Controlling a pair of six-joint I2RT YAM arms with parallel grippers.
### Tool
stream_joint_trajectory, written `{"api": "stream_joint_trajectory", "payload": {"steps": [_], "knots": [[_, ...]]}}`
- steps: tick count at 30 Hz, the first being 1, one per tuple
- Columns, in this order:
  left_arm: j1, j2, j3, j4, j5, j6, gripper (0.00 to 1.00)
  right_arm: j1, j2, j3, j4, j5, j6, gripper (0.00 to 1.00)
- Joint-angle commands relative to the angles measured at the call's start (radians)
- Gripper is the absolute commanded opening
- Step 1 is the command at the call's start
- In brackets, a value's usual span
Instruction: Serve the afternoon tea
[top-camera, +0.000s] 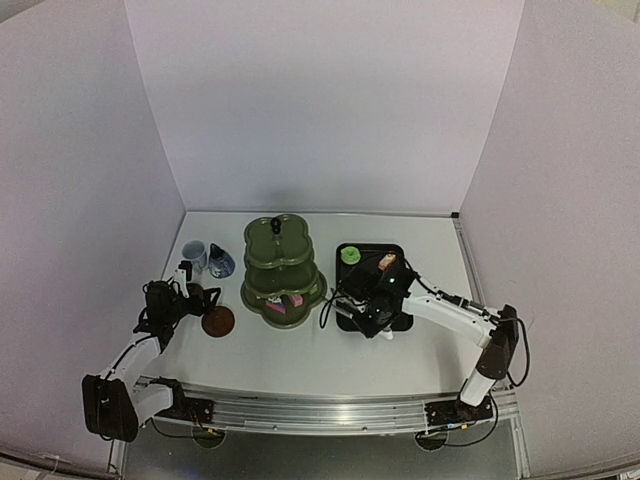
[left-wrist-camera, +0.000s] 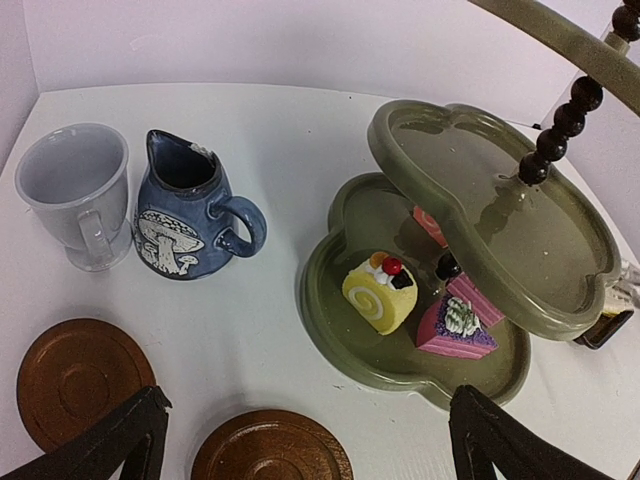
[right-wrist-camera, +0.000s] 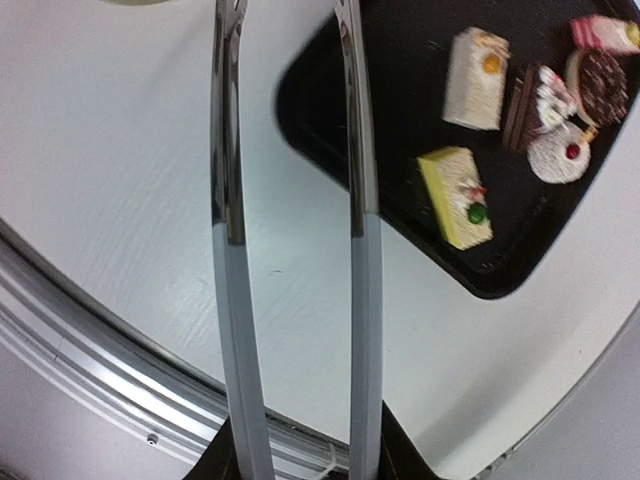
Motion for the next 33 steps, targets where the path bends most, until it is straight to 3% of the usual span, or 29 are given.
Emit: {"api": "stream_joint_trajectory", "payload": {"steps": [1, 28, 31, 33], "knots": [[0.004, -0.024, -0.003, 0.028, 0.016, 0.013, 0.98, -0.104, -0.066, -0.019, -0.098, 0.077, 0.075, 0.31], [0.004, -0.028, -0.004, 0.024, 0.020, 0.013, 0.98, -0.200, 0.031, -0.121, -0.064, 0.019, 0.088, 0.32], [0.004, -0.028, -0.004, 0.024, 0.020, 0.013, 0.97, -0.201, 0.040, -0.128, -0.056, 0.005, 0.081, 0.27], [0.005, -0.028, -0.004, 0.023, 0.020, 0.013, 0.98, -0.201, 0.041, -0.127, -0.056, 0.013, 0.081, 0.17]]}}
